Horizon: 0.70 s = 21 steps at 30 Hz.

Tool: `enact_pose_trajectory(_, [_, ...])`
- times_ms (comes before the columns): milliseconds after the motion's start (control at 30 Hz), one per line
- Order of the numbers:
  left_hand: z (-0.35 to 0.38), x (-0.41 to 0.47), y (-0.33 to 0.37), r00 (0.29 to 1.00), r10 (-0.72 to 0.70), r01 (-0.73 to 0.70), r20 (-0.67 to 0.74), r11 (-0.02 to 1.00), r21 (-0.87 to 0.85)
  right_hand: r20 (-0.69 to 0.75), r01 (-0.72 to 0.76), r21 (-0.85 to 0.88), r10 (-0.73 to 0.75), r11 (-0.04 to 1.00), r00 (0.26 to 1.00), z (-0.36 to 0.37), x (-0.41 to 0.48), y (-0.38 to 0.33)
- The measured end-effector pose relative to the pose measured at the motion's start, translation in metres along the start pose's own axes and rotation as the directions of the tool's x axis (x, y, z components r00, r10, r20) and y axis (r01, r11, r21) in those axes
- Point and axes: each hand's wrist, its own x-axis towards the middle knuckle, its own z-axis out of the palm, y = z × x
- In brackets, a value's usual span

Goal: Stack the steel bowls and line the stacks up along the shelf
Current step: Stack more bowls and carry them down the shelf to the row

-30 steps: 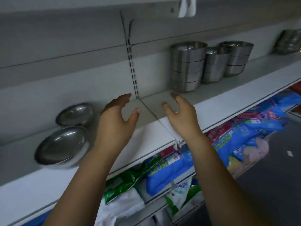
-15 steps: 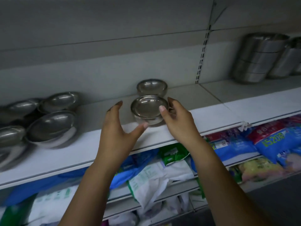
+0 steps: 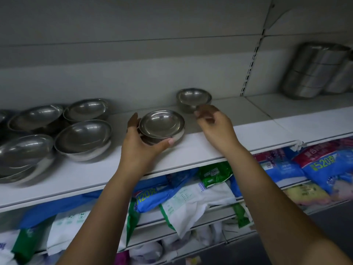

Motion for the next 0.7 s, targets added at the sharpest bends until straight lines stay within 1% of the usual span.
enact_pose_trajectory(100, [0.001,0.001,-0.004,1.0,-0.009,0.008,-0.019,0.998,-0.068,-0.064,-0.022,-0.067,0.018,0.998,0.998,-0.004,0.025,0.009])
enact_pose_trajectory(200, [0.0,0.003,-0.008,0.998,-0.028,0.022,-0.056,0.994,-0.109,-0.015,-0.039,-0.137,0.037,0.99,0.999,0.0,0.05,0.016])
enact_pose_trajectory(300, [-0.002,0.004,-0.008,0.995,-0.072,0.059,-0.068,0.982,-0.181,0.015,-0.127,-0.131,0.13,0.983,0.991,0.009,0.07,0.021])
enact_pose_trajectory(333, [-0.003,0.005,-0.008,0.993,-0.084,0.067,-0.078,0.977,-0.202,-0.005,-0.145,-0.105,0.145,0.984,0.989,0.012,0.071,0.022])
enact_pose_trajectory(400, [-0.004,0.007,-0.008,0.992,-0.091,0.072,-0.088,0.976,-0.205,-0.077,-0.132,-0.026,0.129,0.991,0.989,0.015,0.069,0.027])
enact_pose_trajectory(467, [-0.003,0.008,-0.011,0.991,-0.088,0.069,-0.096,0.98,-0.189,-0.121,-0.06,0.094,0.071,0.994,0.99,0.013,0.062,0.028])
enact_pose_trajectory(567, [-0.001,0.007,-0.009,0.991,-0.081,0.062,-0.106,0.983,-0.172,-0.181,0.052,0.272,-0.002,0.961,0.984,0.007,0.049,0.02])
enact_pose_trajectory(633, [0.0,0.006,-0.006,0.994,-0.069,0.055,-0.082,0.986,-0.16,-0.16,0.113,0.366,-0.057,0.924,0.985,0.006,0.041,0.011])
enact_pose_trajectory(700, [0.0,0.006,-0.005,0.997,-0.071,0.064,-0.041,0.987,-0.15,-0.067,0.14,0.434,-0.123,0.89,0.99,0.008,0.035,0.006])
